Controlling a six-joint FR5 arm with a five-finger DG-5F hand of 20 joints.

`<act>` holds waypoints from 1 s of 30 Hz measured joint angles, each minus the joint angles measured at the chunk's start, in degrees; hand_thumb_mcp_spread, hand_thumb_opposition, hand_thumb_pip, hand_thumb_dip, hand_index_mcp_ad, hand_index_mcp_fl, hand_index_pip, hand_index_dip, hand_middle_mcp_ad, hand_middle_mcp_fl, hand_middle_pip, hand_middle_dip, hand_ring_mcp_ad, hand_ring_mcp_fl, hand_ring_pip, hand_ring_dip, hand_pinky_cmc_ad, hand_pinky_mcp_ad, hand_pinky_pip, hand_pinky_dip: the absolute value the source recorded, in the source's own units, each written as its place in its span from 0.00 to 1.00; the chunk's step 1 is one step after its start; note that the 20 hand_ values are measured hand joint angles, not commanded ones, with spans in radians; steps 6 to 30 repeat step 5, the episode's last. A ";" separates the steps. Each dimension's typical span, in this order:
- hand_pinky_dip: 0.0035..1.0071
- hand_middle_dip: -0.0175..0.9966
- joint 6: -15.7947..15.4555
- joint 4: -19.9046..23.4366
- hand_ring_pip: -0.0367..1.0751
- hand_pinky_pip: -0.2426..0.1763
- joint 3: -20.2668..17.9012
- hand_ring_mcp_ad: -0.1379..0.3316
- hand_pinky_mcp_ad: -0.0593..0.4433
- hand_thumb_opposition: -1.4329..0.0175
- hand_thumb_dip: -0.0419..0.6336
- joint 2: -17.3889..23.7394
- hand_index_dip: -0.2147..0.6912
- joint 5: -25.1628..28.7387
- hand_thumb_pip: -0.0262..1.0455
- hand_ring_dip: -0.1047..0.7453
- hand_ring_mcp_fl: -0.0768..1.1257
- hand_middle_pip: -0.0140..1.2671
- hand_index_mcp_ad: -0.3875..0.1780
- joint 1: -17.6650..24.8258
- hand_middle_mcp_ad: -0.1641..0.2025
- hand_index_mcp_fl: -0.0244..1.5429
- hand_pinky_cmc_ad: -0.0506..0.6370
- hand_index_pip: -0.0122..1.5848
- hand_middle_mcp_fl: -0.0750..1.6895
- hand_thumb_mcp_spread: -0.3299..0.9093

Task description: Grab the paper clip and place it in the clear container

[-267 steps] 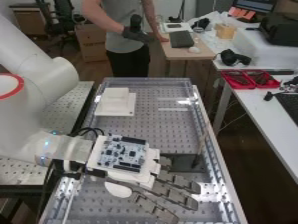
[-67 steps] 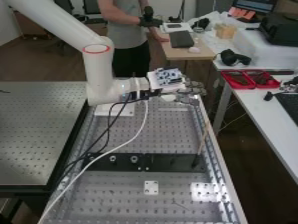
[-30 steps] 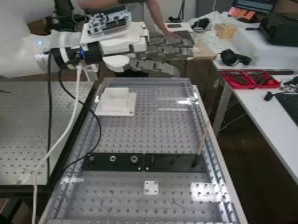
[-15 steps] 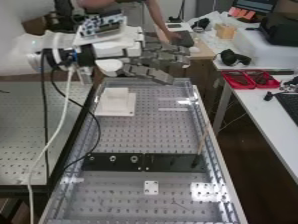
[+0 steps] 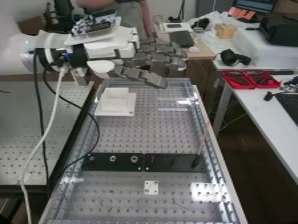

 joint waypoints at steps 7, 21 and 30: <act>0.50 0.22 -0.33 -0.05 0.12 0.37 0.09 0.51 0.68 0.46 0.46 -0.09 0.32 0.00 0.63 0.27 0.07 0.11 0.44 0.37 0.61 0.11 0.57 0.18 0.06 0.50; 0.50 0.22 -0.33 -0.05 0.12 0.37 0.09 0.51 0.68 0.46 0.46 -0.09 0.32 0.00 0.63 0.27 0.07 0.11 0.44 0.37 0.61 0.11 0.57 0.18 0.06 0.50; 0.50 0.22 -0.33 -0.05 0.12 0.37 0.09 0.51 0.68 0.46 0.46 -0.09 0.32 0.00 0.63 0.27 0.07 0.11 0.44 0.37 0.61 0.11 0.57 0.18 0.06 0.50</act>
